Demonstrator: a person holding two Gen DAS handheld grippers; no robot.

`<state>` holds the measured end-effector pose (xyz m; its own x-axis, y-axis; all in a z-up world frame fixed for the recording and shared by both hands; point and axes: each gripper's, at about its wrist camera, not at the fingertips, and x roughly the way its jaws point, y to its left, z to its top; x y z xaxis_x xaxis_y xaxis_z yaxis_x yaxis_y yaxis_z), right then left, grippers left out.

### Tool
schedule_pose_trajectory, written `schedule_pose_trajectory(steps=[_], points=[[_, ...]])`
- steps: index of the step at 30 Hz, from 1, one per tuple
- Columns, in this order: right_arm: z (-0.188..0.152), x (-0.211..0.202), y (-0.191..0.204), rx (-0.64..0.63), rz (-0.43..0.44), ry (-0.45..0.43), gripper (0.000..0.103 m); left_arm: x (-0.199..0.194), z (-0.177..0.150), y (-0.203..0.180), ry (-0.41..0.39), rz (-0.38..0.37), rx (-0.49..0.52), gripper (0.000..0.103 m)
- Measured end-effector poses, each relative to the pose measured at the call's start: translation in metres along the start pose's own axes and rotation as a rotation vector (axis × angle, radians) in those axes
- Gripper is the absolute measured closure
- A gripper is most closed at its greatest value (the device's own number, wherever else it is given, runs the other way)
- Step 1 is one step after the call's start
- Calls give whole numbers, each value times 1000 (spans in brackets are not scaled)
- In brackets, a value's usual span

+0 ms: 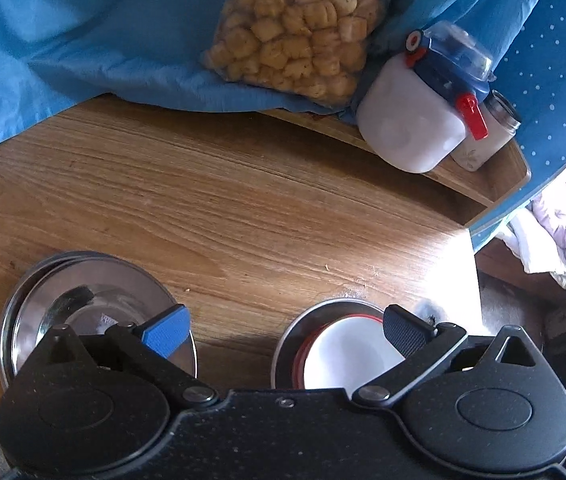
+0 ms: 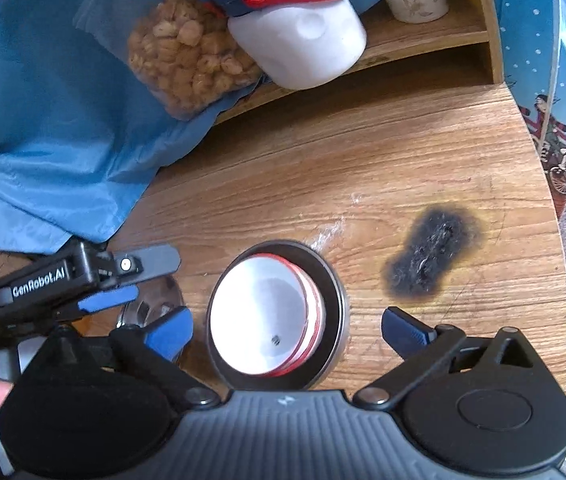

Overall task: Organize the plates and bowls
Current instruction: 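Move both grippers to the rim of the steel bowl stack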

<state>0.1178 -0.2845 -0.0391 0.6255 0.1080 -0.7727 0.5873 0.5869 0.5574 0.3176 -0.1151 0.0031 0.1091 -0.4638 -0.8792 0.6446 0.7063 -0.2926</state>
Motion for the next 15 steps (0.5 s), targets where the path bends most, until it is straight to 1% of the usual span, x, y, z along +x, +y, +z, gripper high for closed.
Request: schedule_pose_trajectory(steps=[5,8,11,15], points=[[5,6,6,22,-68,-27,0,5,11,12,-19,-43,40,1],[8,8,7,29,-159,-54,0,9,17,21,-26,-65,68,1],[11,8,7,39,-254,-58,0,15,18,31,-22,-68,83,1],[14,7,7,40,-308,-54,0,21,13,36,-7,-68,85,1]])
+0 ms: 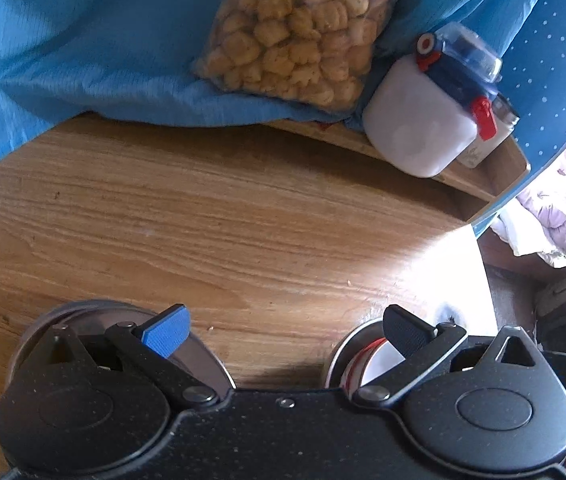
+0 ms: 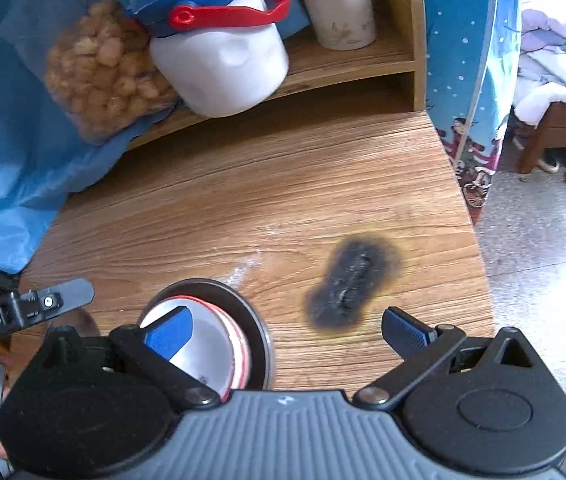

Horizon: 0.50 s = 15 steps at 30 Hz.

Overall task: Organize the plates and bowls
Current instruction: 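Move both grippers to the rim of the steel bowl stack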

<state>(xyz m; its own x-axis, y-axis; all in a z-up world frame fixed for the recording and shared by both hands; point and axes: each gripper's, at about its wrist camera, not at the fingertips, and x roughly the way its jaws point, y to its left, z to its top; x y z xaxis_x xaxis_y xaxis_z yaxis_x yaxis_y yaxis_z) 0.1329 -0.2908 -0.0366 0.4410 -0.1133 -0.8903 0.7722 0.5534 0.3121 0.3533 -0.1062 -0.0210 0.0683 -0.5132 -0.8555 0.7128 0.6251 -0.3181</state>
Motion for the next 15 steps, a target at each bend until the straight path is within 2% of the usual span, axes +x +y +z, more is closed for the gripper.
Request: schedule_pose_trajectory(steps=[6,10,15], points=[[5,4,7,-95,-13,34,0,5,-4,-8,0,13,9,1],[7,4,12,-191,-27,43,0,2,-7,-15,-3,67,-2,1],[11,8,8,-217,-7,60,0,1,-20,-23,35,121,14,1]])
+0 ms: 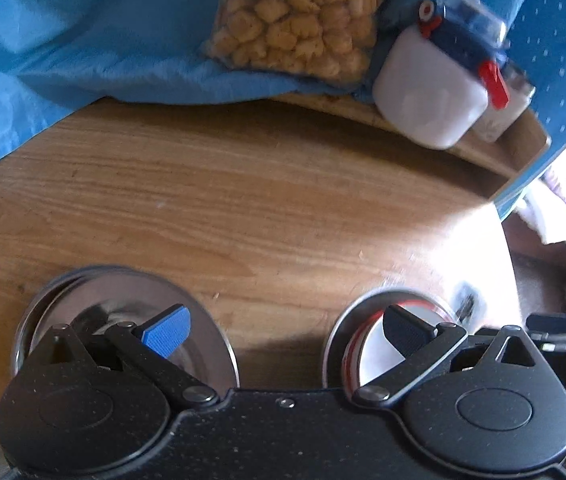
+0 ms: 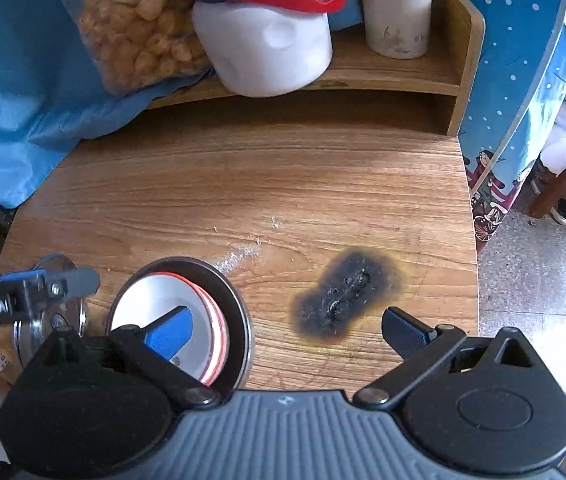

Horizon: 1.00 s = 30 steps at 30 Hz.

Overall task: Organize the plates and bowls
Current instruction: 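Move both grippers to the rim of the steel bowl stack, then close both grippers on the steel bowl stack's rim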

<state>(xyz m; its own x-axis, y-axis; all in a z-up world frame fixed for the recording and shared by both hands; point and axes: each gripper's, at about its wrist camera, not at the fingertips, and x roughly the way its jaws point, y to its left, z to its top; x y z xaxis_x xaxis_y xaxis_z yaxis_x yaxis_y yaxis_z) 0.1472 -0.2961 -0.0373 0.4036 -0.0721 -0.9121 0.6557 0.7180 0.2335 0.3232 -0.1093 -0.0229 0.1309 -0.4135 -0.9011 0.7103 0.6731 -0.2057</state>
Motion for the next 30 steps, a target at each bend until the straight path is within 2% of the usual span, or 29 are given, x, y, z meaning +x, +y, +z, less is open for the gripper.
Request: schedule_pose_trajectory(steps=[8,15,19,23,30], points=[[2,8,-4,-42,5,29,0,0,-13,-6,29,51,5,1],[1,15,-5,-56,-9,62,0,-2,-17,-20,52,96,185,1],[-2,15,-7,-49,-16,71,0,-3,-23,-25,85,96,246,1],[-6,14,-9,-42,-23,75,0,-4,-30,-27,124,83,247,1],[-11,13,-6,-49,-51,73,0,-7,-38,-27,143,51,192,1]])
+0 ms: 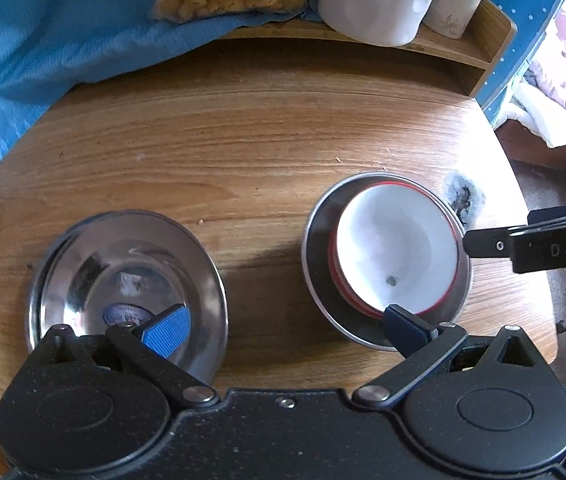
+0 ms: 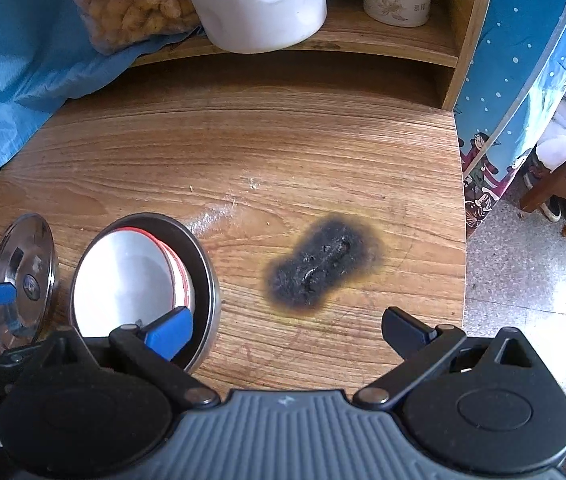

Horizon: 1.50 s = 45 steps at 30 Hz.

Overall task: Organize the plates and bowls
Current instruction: 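Close both grippers on the steel bowl stack's rim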

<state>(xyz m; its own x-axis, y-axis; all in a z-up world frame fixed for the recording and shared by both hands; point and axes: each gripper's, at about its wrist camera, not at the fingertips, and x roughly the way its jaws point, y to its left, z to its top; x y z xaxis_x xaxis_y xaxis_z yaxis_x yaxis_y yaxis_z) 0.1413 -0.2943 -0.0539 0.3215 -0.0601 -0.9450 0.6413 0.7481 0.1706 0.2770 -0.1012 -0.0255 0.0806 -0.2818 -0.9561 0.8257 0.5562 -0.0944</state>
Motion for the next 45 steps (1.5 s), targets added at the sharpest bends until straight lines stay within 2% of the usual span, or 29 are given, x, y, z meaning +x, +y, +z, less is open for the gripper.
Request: schedule_pose_trajectory(steps=[7,13,18,28,32,39,45], points=[[-3,0,3,-12,-9,7,0,0,-1,-1,44,-13,-38,1],[-5,1,6,-25,-20,17,0,1,-4,0,86,-64,-76,1],[-10,1,12,-86,-41,18,0,12,-8,-2,111,-59,-107,1],[-3,0,25,-214,-90,-6,0,19,-17,9,105,-16,-234,4],[-1,2,32,-262,-107,-4,0,20,-18,3,88,-7,-251,4],[-1,3,35,-308,-109,-5,0,23,-23,-2,73,-38,-310,7],[-2,1,37,-344,-112,-15,0,26,-33,7,60,-42,-436,9]])
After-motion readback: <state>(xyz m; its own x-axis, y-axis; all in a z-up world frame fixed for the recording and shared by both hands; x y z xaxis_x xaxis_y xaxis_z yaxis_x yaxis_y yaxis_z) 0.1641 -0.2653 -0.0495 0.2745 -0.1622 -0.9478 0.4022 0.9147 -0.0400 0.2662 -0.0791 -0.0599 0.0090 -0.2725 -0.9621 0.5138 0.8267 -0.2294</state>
